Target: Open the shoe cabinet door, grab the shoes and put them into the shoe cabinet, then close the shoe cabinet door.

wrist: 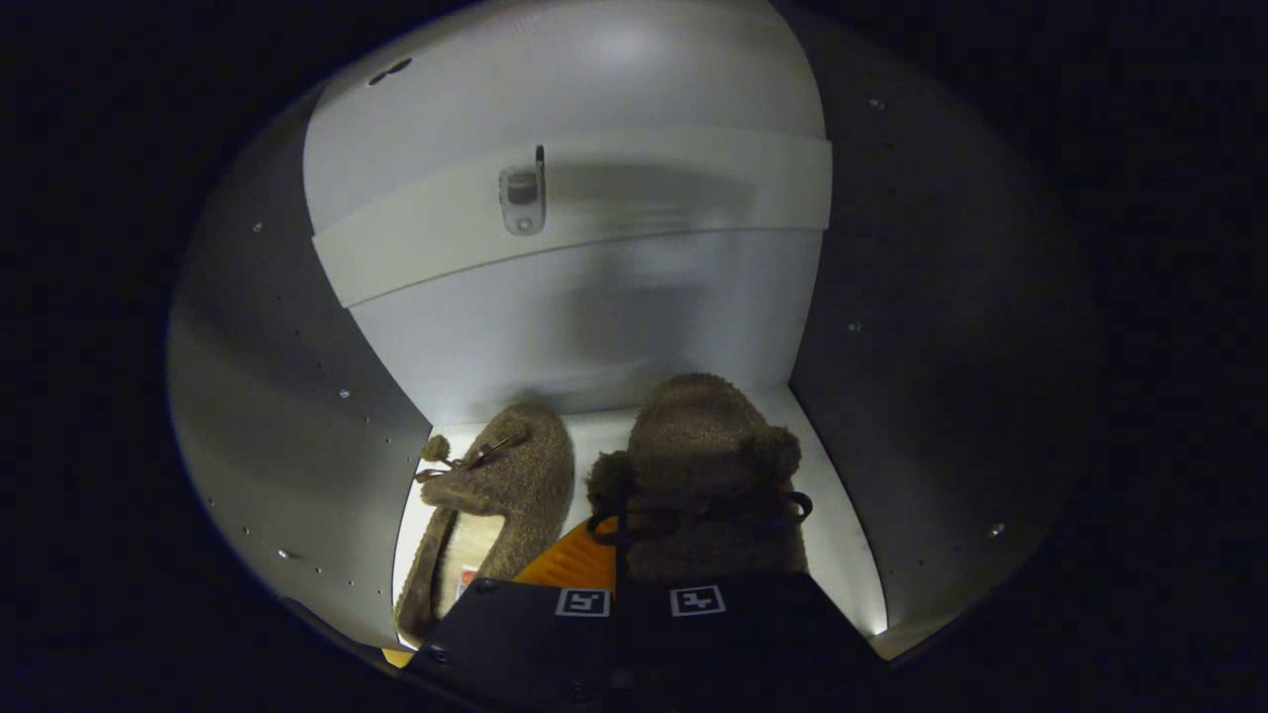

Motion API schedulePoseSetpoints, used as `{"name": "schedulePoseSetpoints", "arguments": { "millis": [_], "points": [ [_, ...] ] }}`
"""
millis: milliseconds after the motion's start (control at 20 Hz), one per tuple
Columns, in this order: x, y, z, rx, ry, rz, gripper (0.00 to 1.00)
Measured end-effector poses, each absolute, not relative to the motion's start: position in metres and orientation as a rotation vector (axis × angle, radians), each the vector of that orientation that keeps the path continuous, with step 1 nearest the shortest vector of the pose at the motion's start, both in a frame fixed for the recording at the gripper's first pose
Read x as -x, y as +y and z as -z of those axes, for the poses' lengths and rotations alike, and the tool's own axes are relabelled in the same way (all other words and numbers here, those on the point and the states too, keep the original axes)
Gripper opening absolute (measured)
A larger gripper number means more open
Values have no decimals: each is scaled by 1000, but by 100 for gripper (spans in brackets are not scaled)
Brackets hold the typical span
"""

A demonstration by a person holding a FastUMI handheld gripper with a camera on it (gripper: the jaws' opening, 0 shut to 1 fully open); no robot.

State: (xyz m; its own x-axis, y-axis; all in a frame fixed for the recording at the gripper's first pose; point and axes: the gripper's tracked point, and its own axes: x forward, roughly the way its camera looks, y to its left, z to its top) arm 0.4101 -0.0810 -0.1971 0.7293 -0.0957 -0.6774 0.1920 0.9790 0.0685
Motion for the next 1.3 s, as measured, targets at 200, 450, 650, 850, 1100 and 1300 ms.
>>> {"name": "schedulePoseSetpoints", "arguments": {
  "millis": [200,450,650,850,1100,1300],
  "points": [
    [-423,-86,210,-138,760,184,7],
    [-425,-89,225,-141,814,200,7],
    [-420,-87,225,-145,831,180,8],
    [-408,-76,218,-116,813,148,59],
    [-383,-74,185,-125,721,172,83],
    [-343,-63,132,-85,594,159,92]
  ]
}}
